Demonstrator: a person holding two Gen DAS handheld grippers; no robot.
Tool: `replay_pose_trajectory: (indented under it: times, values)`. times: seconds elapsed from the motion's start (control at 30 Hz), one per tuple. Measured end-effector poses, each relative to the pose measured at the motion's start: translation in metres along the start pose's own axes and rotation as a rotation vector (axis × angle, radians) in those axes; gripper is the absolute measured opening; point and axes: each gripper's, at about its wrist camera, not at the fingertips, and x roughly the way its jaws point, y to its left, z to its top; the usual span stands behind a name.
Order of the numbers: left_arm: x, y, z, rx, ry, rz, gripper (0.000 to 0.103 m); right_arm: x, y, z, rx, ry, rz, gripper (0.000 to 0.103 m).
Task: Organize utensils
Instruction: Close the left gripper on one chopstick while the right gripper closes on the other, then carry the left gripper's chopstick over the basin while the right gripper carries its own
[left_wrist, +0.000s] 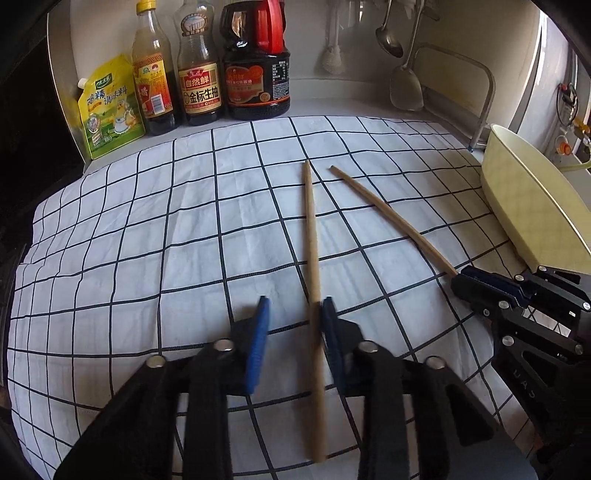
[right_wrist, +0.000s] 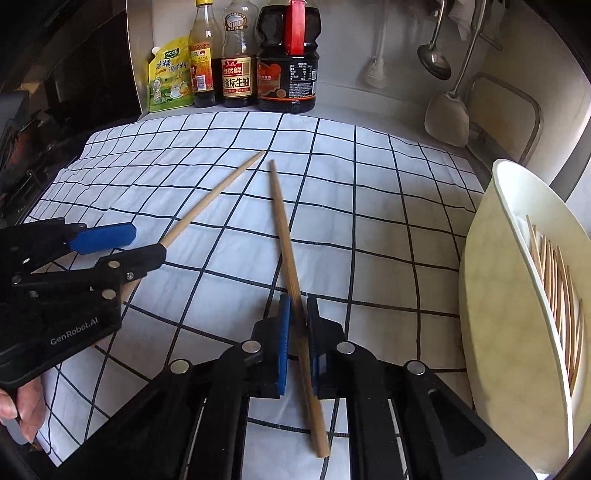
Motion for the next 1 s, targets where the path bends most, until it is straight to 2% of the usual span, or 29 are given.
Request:
replay_pose_trajectory:
  times: [0.03,0.27,0.53,0.73,0.87,0.93,1.0]
  values:
    - [-0.001,0.000,0.000,-0.002,0.004,-0.007,0.007,0.000,-0.001,0.000,0.010,0.000,0.005,0.007]
    - [-0.009,0.001,-0.003,-0.023,0.007,-0.054,0.007,-0.016,-0.003,0.002,0.065,-0.038,0.046,0.006]
    - [-0.051,-0.011,0.023,0.019,-0.097,-0.091,0.007,-0.064,-0.012,0.013,0.138,-0.155,0.070,0.006]
    - [-0.080,-0.054,0.060,0.118,-0.166,-0.188,0.007,-0.111,-0.054,0.017,0.249,-0.252,-0.007,0.006]
    - [-0.096,-0.106,0.093,0.224,-0.214,-0.284,0.007,-0.143,-0.106,0.007,0.374,-0.308,-0.095,0.007]
    - [-0.101,-0.134,0.105,0.280,-0.255,-0.300,0.007,-0.152,-0.134,-0.001,0.446,-0.316,-0.141,0.007]
    - [-0.096,-0.159,0.113,0.310,-0.253,-0.346,0.007,-0.157,-0.161,-0.011,0.513,-0.310,-0.187,0.007]
